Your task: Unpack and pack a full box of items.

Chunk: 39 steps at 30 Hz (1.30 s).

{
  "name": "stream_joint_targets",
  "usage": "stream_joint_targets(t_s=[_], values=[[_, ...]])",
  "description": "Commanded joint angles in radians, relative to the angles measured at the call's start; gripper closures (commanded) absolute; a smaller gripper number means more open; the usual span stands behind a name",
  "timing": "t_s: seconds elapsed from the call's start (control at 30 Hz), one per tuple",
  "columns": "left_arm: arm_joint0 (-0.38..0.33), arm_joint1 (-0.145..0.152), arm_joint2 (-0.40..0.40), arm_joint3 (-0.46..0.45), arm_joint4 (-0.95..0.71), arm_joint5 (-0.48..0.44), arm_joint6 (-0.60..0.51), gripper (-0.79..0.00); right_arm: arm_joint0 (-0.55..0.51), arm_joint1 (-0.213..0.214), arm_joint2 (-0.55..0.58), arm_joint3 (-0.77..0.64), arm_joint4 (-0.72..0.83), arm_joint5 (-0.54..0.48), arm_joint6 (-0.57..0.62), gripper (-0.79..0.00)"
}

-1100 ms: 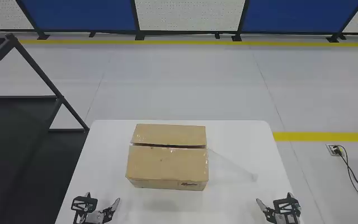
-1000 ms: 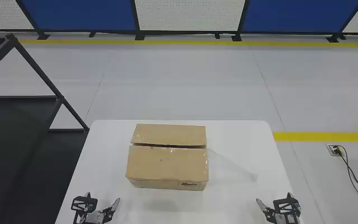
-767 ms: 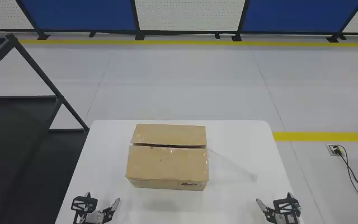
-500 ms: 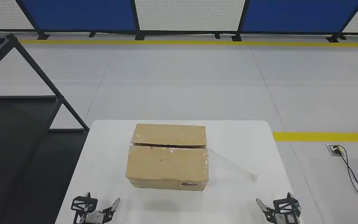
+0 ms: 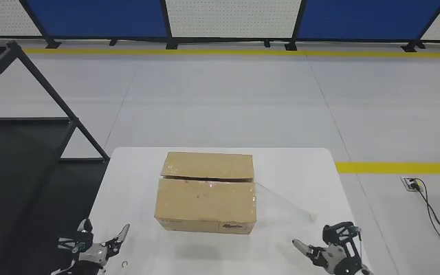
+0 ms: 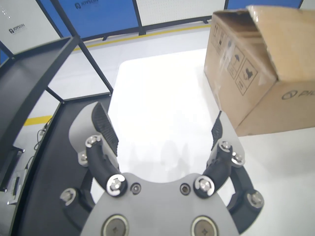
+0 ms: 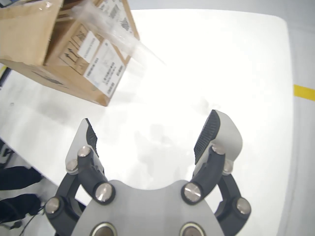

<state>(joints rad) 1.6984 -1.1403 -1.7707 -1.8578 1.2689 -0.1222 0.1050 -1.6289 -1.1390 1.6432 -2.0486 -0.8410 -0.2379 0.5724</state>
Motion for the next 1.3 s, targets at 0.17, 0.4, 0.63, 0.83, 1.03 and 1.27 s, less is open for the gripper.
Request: stream_joint_targets(t_s=[0.17, 0.4, 0.63, 0.83, 1.03, 1.27], values=[[-0.053, 0.012, -0.099, 0.002, -0.160, -0.209, 0.023, -0.785, 0.158, 0.001, -0.022, 0.007, 0.424, 0.084, 0.280, -0.785], [-0.066, 0.017, -0.127, -0.015, -0.204, -0.268, -0.019, -0.785, 0.219, 0.004, -0.025, 0.016, 0.561, 0.104, 0.357, -0.785], [-0.066, 0.017, -0.127, -0.015, -0.204, -0.268, -0.019, -0.785, 0.219, 0.004, -0.025, 0.016, 0.561, 0.104, 0.357, -0.785], [-0.111, 0.019, -0.103, 0.002, -0.401, -0.326, -0.173, -0.785, 0.225, -0.001, -0.042, 0.070, 0.680, -0.010, 0.253, -0.785], [-0.278, 0.034, -0.071, 0.068, -0.597, -0.346, -0.439, -0.785, 0.385, -0.009, -0.160, 0.206, 0.705, -0.164, 0.211, -0.785], [-0.454, 0.048, -0.013, 0.182, -0.924, -0.261, -0.793, -0.785, 0.558, -0.021, -0.257, 0.388, 0.705, -0.188, 0.160, -0.785]])
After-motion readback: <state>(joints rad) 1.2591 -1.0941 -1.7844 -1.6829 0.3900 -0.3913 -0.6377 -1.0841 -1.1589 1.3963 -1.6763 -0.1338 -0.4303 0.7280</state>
